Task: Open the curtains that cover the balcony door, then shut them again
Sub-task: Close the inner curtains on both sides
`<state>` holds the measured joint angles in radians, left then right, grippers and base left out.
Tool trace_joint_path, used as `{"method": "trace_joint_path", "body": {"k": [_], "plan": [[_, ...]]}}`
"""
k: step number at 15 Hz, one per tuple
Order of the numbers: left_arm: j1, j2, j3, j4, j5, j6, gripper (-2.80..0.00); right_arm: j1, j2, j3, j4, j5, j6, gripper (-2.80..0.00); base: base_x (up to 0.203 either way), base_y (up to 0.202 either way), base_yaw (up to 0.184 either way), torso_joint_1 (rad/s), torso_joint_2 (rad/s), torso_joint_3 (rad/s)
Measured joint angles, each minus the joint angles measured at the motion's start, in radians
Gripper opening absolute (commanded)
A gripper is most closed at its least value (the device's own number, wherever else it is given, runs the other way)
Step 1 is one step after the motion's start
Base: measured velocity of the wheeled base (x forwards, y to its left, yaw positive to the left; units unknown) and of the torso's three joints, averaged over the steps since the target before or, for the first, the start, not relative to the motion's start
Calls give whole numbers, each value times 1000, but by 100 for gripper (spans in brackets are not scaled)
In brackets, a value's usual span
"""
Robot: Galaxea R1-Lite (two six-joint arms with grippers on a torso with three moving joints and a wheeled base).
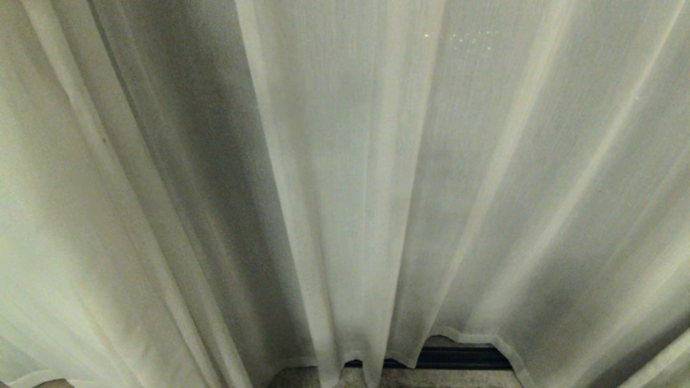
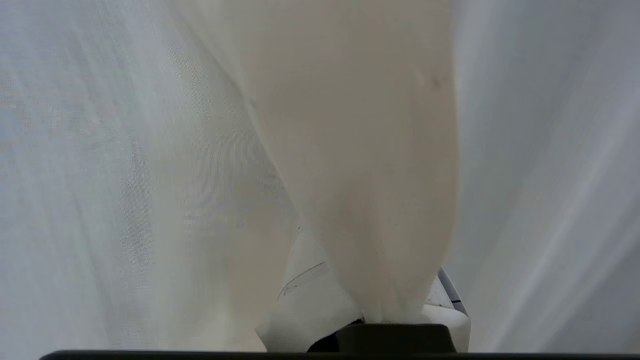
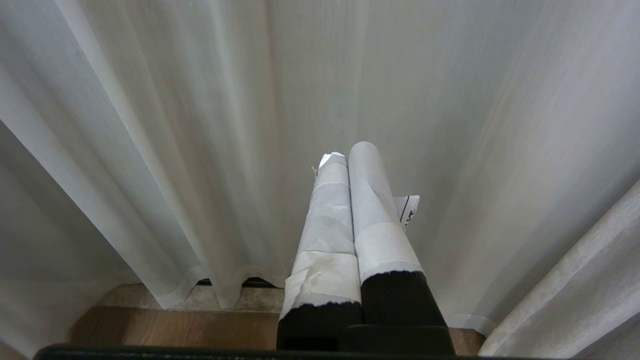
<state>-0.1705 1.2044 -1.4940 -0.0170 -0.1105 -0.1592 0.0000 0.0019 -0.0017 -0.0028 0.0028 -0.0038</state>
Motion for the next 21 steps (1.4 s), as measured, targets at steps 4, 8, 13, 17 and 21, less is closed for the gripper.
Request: {"method": "trace_joint_path", "body": {"k": [4,8,13,17,21], "plan": [[-115,39,-23,-6,1,21,-280,0,0,0,0,0,0,-280,0,0,0,0,0,0],[-208,89,-46,-23,1,21,-280,0,0,0,0,0,0,-280,0,0,0,0,0,0],[-247,165,-69,-26,1,25,-280,0,0,0,0,0,0,-280,0,0,0,0,0,0],[-249,230,-85,-23,1,26,-280,0,0,0,0,0,0,-280,0,0,0,0,0,0],[-250,286,-134,-23,1,24,-280,0,0,0,0,0,0,-280,0,0,0,0,0,0]]}}
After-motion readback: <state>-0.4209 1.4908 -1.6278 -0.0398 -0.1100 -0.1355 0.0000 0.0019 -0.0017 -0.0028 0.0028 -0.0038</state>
